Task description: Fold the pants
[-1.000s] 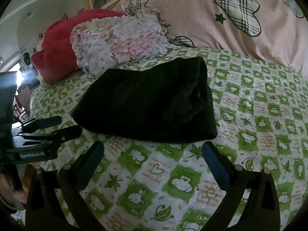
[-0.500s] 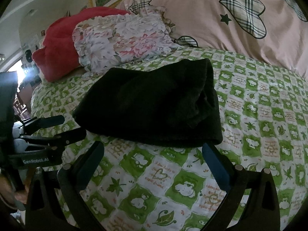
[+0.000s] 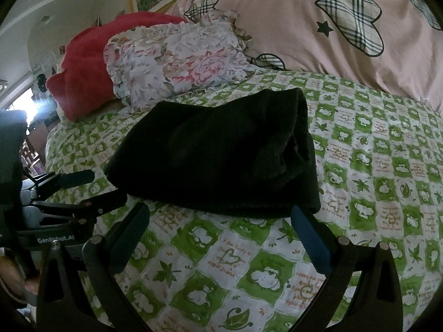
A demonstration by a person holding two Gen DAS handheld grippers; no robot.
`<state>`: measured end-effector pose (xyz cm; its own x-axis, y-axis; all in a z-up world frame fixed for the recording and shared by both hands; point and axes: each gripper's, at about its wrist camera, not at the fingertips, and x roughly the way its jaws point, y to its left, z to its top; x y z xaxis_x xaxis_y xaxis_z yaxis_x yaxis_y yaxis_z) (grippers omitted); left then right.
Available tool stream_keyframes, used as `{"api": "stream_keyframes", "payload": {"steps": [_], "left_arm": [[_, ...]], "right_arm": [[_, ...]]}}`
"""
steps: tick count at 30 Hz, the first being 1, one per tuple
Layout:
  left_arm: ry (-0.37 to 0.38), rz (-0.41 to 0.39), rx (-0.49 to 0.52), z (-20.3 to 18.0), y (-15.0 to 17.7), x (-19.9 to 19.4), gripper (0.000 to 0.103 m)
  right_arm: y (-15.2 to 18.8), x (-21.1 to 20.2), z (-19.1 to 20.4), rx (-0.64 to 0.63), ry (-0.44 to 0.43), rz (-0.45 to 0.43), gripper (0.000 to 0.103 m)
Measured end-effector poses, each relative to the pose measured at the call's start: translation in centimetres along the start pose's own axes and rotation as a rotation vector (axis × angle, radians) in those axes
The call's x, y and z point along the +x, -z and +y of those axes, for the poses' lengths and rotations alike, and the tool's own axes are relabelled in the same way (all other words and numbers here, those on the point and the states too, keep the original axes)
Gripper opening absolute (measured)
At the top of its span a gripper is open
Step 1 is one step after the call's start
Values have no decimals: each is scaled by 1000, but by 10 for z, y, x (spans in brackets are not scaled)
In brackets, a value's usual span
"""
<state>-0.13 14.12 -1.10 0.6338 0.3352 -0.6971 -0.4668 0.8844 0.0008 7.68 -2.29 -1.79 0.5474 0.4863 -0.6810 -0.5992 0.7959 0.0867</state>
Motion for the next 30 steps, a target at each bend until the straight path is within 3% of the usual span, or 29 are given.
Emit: {"api": "stream_keyframes", "payload": {"steps": [30], "left_arm": [[-18,-13,12,1,-3,-5,86]], "right_arm": [[-7,-1,5,-23,1,-15,102]]}}
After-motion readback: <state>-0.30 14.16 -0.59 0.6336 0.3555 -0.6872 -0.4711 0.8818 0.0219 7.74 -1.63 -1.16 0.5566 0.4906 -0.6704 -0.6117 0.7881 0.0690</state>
